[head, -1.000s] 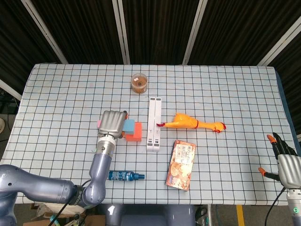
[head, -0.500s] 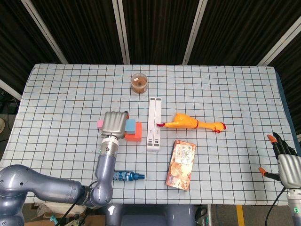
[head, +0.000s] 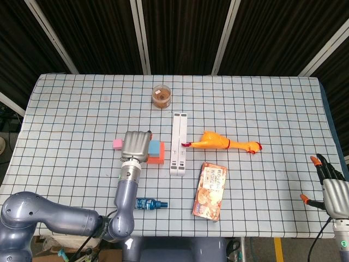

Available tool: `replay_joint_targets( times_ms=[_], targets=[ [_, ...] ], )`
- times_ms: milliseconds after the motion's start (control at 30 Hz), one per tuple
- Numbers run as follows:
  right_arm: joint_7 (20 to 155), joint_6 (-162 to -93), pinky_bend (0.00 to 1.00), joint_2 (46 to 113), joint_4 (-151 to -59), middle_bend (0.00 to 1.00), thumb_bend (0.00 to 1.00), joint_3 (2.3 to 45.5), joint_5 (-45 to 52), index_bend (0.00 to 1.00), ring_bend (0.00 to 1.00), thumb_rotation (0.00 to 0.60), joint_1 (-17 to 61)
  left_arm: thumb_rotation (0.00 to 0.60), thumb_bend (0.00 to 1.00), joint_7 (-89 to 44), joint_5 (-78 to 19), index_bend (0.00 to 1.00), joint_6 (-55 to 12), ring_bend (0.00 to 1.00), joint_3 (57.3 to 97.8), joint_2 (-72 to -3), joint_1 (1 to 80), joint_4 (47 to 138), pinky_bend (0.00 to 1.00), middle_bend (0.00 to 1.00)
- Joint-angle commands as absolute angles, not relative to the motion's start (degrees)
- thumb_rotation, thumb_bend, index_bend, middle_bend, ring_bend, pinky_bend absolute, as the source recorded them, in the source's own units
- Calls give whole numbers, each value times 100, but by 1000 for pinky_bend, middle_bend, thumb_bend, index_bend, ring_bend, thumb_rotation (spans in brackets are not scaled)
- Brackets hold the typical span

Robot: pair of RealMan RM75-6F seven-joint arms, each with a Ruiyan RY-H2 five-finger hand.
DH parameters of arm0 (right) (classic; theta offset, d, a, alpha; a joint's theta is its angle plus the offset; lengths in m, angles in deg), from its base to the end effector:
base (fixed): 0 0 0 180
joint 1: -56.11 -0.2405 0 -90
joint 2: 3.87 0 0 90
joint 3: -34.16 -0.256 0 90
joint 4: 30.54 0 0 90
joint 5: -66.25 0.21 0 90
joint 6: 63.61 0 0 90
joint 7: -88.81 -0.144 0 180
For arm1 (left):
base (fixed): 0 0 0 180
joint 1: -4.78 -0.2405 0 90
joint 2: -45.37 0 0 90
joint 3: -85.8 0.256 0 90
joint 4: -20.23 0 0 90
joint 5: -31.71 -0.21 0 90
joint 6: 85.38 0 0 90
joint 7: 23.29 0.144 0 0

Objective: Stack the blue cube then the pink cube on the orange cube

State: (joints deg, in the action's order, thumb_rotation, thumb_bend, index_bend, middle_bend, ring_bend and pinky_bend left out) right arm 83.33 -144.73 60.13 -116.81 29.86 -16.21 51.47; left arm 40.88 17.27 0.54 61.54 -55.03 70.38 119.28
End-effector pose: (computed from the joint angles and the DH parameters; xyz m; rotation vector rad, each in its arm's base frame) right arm -0.3426 -0.1863 0.1704 1.3344 -0.9519 0.8443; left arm -0.0113 0.3420 -0.0244 -1.6324 -0.9467 -0.6052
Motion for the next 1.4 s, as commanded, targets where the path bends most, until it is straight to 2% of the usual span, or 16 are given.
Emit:
replay_joint_targets(
  times_ms=[33, 1400],
  targets=[
    [8324, -14482, 249, 6012, -11684, 46, 41, 2988, -1628, 87, 149, 600, 5151, 600, 362, 4127, 1728, 447, 90, 738, 6165, -5513, 7043, 11926, 733, 930],
    [8356, -14439, 249, 6010, -11703, 46, 41, 2996, -1608, 87, 149, 600, 5143, 600, 362, 4320, 1649, 402, 192, 737, 6102, -5640, 7025, 11841, 733, 925]
  ],
)
